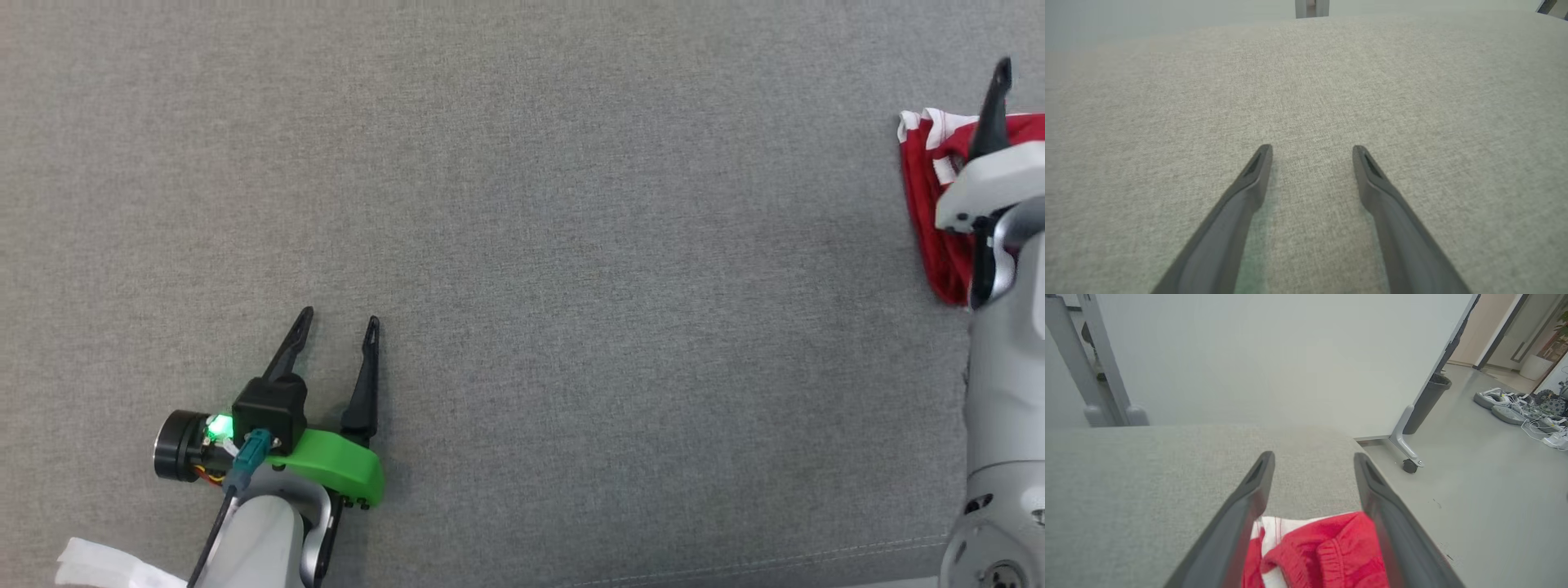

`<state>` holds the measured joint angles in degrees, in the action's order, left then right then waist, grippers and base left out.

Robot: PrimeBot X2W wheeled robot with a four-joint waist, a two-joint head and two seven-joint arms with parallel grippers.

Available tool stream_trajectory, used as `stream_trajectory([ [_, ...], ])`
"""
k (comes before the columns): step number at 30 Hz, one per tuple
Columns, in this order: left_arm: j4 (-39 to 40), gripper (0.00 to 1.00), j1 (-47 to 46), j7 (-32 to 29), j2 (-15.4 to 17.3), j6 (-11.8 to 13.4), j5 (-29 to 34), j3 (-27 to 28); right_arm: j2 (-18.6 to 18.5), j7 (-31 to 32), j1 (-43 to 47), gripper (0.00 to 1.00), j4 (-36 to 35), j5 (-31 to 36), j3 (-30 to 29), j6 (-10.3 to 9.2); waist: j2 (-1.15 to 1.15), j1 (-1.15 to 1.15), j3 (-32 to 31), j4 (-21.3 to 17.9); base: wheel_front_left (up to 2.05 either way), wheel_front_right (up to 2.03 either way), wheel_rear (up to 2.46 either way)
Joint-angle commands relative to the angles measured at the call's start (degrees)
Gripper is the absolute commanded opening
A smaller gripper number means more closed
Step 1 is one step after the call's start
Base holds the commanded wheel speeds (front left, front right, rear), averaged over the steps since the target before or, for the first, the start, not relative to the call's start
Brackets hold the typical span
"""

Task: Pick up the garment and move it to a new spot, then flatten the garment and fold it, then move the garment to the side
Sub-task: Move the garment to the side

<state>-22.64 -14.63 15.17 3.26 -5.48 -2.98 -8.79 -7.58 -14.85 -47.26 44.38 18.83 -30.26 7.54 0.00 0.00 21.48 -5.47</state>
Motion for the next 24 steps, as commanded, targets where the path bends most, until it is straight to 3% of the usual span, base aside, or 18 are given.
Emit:
stream_trajectory([
  [1,-0.2,1.00,0.5,-0.1,0.4,0.5,-0.3,0.8,1.0,-0.3,0.6,1.00,-2.8,-2.2,1.7,-0.11,0.00,0.00,-1.7,0.1,0.00,0.00,0.00],
  [7,-0.8,1.00,0.3,0.0,0.6,0.9,-0.4,3.5,4.2,-0.3,8.6,1.00,-12.4,-11.6,11.9,-0.11,0.00,0.00,-4.8,1.7,0.00,0.00,0.00],
  [14,-1.8,1.00,0.0,0.0,0.6,1.7,-0.9,6.9,4.5,-0.3,19.5,1.00,-15.8,-20.7,22.0,-0.10,0.00,0.00,-8.5,4.3,0.00,0.00,0.00],
  [24,-2.9,1.00,3.9,0.0,0.0,2.2,-1.9,9.4,4.6,-0.4,29.2,1.00,-17.7,-26.6,28.5,-0.10,0.00,0.00,-13.6,5.4,0.00,0.00,0.00],
])
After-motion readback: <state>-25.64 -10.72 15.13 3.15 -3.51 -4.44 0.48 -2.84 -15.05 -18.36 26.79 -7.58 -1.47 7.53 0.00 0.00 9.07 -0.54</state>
